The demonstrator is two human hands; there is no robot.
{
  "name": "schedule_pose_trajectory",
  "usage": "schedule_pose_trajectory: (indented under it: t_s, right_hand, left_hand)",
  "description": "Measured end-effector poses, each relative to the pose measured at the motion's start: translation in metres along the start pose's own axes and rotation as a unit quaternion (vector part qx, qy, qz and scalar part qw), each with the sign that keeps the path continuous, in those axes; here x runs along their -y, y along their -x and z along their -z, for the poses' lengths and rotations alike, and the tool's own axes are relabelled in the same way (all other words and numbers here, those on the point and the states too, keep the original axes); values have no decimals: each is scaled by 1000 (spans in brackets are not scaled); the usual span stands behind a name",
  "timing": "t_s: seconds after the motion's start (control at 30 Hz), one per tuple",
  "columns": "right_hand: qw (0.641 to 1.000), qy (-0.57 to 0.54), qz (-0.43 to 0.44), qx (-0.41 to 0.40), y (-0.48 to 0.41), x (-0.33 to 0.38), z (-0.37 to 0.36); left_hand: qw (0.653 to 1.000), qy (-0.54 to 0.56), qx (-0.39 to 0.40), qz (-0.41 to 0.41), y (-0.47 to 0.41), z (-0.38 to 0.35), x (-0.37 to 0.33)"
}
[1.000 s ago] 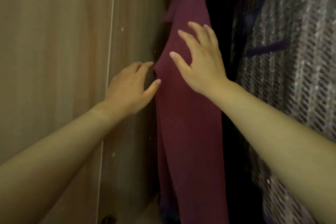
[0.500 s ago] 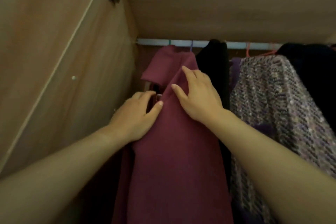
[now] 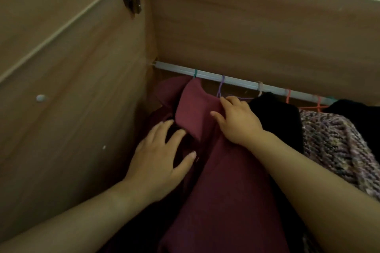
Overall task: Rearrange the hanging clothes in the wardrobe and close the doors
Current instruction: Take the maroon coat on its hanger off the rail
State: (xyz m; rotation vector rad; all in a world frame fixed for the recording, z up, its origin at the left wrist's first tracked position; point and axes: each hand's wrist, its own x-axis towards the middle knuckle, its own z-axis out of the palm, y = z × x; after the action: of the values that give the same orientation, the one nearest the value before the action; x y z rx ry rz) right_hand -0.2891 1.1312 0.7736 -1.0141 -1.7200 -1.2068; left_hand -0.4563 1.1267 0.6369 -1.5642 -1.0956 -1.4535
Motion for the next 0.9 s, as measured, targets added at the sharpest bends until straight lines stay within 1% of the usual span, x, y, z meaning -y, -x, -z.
schedule_pose_trajectory:
  t_s: [0.1, 0.2, 0.23, 0.33, 0.4, 0.47, 0.53, 0.6, 0.67, 0.77, 0.9]
  right_hand:
    - [1000, -12, -3, -18, -8, -3, -2]
    - [999, -27, -15, -22, -19, 3, 1]
    - [999, -31, -17, -21, -23, 4, 2]
    - [999, -31, -11, -20, -31, 2, 2]
    - [999, -34, -1, -29, -31, -2, 0]
    - [998, -42, 1, -39, -31, -6, -3]
    - [998, -37, 3, -42, -30, -8, -4]
    - [1000, 16, 12, -23, -32, -6, -5]
    - [997, 79, 23, 1, -38, 0, -5]
    - [995, 98, 20, 4, -52, 15, -8]
    - [999, 13, -43, -2, -64, 16, -12]
  left_hand:
    - [999, 9, -52, -2, -32, 4, 10]
    - [992, 95, -75, 22, -65, 4, 12]
    - [988, 127, -83, 10, -75, 4, 11]
    - [976, 181, -99, -70, -95, 6, 1]
    - [977, 174, -86, -93, -101, 4, 0]
    - [987, 129, -56, -83, -101, -4, 7]
    - [994, 85, -7, -64, -96, -15, 22]
    - [997, 56, 39, -44, -88, -26, 38]
    - [997, 42, 67, -25, -83, -36, 49]
    - [996, 52, 72, 2, -78, -46, 56]
    - [992, 101, 62, 35, -73, -53, 52]
